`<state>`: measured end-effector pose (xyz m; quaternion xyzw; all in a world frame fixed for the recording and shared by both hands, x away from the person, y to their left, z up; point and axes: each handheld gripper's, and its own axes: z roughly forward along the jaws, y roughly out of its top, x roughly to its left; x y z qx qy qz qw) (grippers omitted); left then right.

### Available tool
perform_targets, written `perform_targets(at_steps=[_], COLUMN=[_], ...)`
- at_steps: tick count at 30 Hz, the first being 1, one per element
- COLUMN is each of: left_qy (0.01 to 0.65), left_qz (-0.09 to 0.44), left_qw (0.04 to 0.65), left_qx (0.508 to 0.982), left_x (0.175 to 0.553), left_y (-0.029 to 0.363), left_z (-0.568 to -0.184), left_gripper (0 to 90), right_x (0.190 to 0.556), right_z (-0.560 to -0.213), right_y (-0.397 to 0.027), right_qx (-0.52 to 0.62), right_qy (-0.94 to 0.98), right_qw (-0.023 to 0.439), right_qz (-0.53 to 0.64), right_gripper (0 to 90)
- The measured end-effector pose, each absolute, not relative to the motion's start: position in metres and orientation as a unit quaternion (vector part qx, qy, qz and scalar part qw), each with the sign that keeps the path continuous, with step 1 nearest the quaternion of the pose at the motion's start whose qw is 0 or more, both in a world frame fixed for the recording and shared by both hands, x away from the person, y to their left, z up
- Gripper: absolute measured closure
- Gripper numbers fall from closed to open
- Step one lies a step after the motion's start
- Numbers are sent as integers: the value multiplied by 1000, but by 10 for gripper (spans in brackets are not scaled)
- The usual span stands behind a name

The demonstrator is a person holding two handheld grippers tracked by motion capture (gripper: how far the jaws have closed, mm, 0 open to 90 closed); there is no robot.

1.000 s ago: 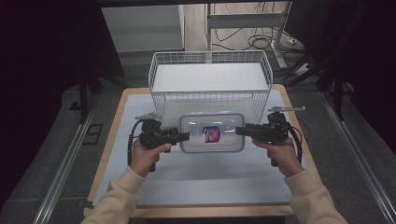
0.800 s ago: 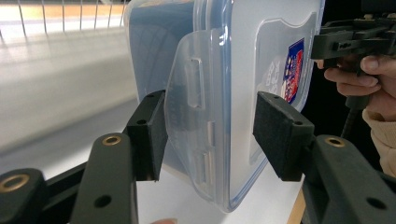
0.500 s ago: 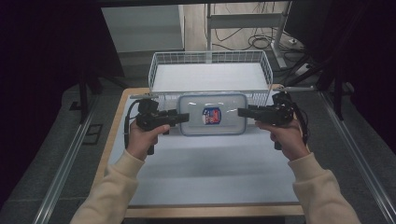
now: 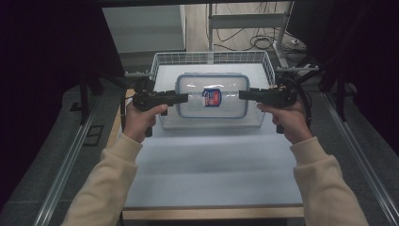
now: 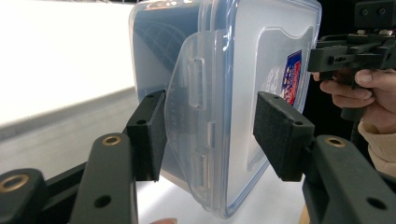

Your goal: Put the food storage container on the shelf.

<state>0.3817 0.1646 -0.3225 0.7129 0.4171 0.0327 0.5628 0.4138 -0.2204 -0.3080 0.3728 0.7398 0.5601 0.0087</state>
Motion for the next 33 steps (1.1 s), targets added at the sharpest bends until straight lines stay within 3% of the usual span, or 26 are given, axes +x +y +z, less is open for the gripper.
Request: perform_targets(at_steps=[33], left_qy=[432], left_qz=[14], left_qw=[560], left_qx=[706], left_x=[451], left_y=[172], left_z=[-302], left_gripper=[452], right_x=[476], right_z=[-287], right_y=[-211], right_qx=[404], right_qy=[729], right_qw=[-3], right_qz=[553], right_gripper=[526])
